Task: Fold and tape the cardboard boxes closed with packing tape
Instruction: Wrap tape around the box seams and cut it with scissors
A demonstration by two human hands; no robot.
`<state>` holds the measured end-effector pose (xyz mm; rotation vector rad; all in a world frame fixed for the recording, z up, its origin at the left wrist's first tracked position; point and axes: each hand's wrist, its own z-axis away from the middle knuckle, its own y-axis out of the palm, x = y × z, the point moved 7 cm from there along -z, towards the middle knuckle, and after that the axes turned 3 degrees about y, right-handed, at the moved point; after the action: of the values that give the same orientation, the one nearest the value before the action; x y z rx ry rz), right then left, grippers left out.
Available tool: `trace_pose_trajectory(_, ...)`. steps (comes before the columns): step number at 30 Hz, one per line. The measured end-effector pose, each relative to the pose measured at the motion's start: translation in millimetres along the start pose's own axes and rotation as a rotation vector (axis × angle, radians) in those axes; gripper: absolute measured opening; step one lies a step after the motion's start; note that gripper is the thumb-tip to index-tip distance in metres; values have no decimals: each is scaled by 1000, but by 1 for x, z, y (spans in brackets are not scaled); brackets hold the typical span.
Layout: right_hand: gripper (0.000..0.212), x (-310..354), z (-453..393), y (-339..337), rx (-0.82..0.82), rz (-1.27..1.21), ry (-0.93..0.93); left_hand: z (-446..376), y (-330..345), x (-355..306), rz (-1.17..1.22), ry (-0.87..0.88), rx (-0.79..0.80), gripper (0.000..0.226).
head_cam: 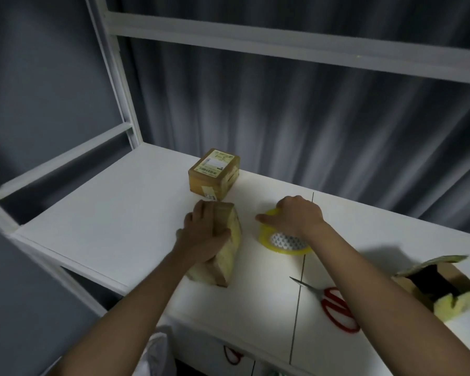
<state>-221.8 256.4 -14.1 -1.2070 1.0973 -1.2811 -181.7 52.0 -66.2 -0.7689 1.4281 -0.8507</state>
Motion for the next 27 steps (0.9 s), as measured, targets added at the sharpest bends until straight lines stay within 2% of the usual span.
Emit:
trace_pose_trajectory(3, 73, 24, -8, -17, -32, 13, -67, 3, 2, 12, 461, -84, 49, 92)
trace_pose_trajectory(5, 73, 41, -11, -26, -30, 67, -110, 9, 6, 17, 763, -135, 18, 88)
trace_pose_trajectory(7, 72, 54, -15, -30, -31, 133, -141, 11, 10, 22, 870, -126, 2, 79)
trace_pose_trajectory(10, 70, 66, -18, -32, -34, 216, -169, 9, 9, 28, 901, -135, 53, 81)
trace_pose_trajectory(13, 66, 70, -19, -33, 6, 178, -229, 3, 9, 36, 893, -120, 64, 66)
trace_pose_trajectory(15, 53, 62, -23, -38, 43, -61, -257, -1, 10, 41, 834, -63, 85, 71)
trace_pose_trajectory(18, 46, 42, -28, -45, 77, -507, -237, -8, 3, 38, 817, 36, 145, 44)
trace_pose_trajectory(20, 40, 41, -27, -41, 136, -728, -218, -14, -3, 41, 786, 30, 180, 45)
trace_pose_trajectory(25, 15, 71, -23, -40, 80, -901, -276, -10, 0, 53, 525, -59, 125, 59)
trace_pose_trajectory(27, 10, 81, -23, -43, 70, -892, -291, -7, 3, 60, 512, -59, 81, 69)
